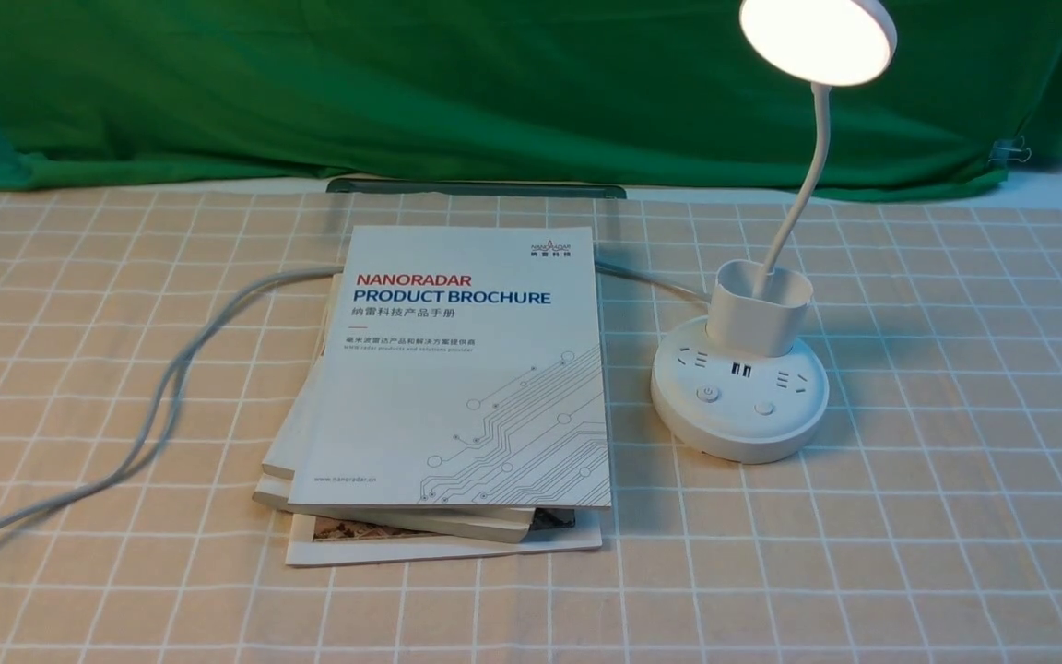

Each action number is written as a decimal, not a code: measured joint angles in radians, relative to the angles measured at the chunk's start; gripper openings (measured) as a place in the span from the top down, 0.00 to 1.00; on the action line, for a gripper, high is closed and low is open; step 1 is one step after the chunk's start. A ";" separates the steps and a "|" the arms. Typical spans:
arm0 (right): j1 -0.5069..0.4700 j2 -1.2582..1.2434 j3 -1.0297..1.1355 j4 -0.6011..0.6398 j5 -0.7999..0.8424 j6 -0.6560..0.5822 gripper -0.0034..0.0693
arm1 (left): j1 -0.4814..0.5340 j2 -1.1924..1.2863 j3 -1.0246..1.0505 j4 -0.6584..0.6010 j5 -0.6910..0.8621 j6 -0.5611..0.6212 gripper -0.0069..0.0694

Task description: Turn on the table lamp on the light coffee tablecloth with your hand.

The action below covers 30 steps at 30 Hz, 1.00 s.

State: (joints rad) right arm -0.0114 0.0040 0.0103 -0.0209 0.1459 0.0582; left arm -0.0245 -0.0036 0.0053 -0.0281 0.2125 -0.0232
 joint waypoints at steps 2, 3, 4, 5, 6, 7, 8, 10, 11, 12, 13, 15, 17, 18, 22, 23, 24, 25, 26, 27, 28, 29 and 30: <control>-0.008 -0.001 0.000 0.000 0.034 0.003 0.74 | 0.000 0.000 0.000 0.000 0.000 0.000 0.88; -0.014 -0.001 0.000 0.000 0.043 0.005 0.74 | 0.000 0.000 0.000 0.000 0.000 0.000 0.88; -0.021 -0.001 0.000 0.000 0.050 0.005 0.73 | 0.000 0.000 0.000 0.000 0.000 0.000 0.88; -0.025 -0.001 0.000 0.000 0.052 0.005 0.73 | 0.000 0.000 0.000 0.000 0.000 0.000 0.88; -0.030 -0.001 0.000 0.000 0.053 0.006 0.73 | 0.000 0.000 0.000 0.000 0.000 0.000 0.88; -0.043 -0.001 0.000 0.000 0.054 0.006 0.72 | 0.000 0.000 0.000 0.000 0.000 0.000 0.88; -0.050 -0.001 0.000 0.000 0.054 0.006 0.72 | 0.000 0.000 0.000 0.000 0.000 0.000 0.88; -0.060 -0.001 0.000 0.000 0.059 0.006 0.70 | 0.000 0.000 0.000 0.000 0.000 0.000 0.88; -0.060 -0.001 0.000 0.000 0.065 0.008 0.70 | 0.000 0.000 0.000 0.000 0.000 0.000 0.88; -0.060 -0.001 0.000 0.000 0.069 0.008 0.70 | 0.000 0.000 0.000 0.000 0.000 0.000 0.88; -0.060 -0.001 0.000 0.000 0.071 0.008 0.69 | 0.000 0.000 0.000 0.000 0.000 0.000 0.88; -0.060 -0.001 0.000 0.000 0.072 0.009 0.69 | 0.000 0.000 0.000 0.000 0.000 0.000 0.88; -0.060 -0.001 0.000 0.000 0.072 0.013 0.68 | 0.000 0.000 0.000 0.000 0.000 0.000 0.88; -0.060 -0.001 0.000 0.000 0.072 0.016 0.68 | 0.000 0.000 0.000 0.000 0.000 0.000 0.88; -0.060 -0.001 0.000 0.000 0.072 0.019 0.67 | 0.000 0.000 0.000 0.000 0.000 0.000 0.88; -0.060 -0.001 0.000 0.000 0.072 0.019 0.67 | 0.000 0.000 0.000 0.000 0.000 0.000 0.88; -0.060 -0.001 0.000 0.000 0.072 0.020 0.66 | 0.000 0.000 0.000 0.000 0.000 0.000 0.88; -0.060 -0.001 0.000 0.000 0.072 0.020 0.66 | 0.000 0.000 0.000 0.000 0.000 0.000 0.88; -0.060 -0.001 0.000 0.000 0.072 0.020 0.66 | 0.000 0.000 0.000 0.000 0.000 0.000 0.88; -0.060 -0.001 0.000 0.000 0.072 0.020 0.66 | 0.000 0.000 0.000 0.000 0.000 0.000 0.88; -0.060 -0.001 0.000 0.000 0.072 0.020 0.66 | 0.000 0.000 0.000 0.000 0.000 0.000 0.88; -0.060 -0.001 0.000 0.000 0.072 0.020 0.66 | 0.000 0.000 0.000 0.000 0.000 0.000 0.88; -0.060 -0.001 0.000 0.000 0.072 0.020 0.66 | 0.000 0.000 0.000 0.000 0.000 0.000 0.88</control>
State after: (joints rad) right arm -0.0719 0.0026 0.0103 -0.0209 0.2184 0.0782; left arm -0.0245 -0.0036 0.0053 -0.0281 0.2125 -0.0232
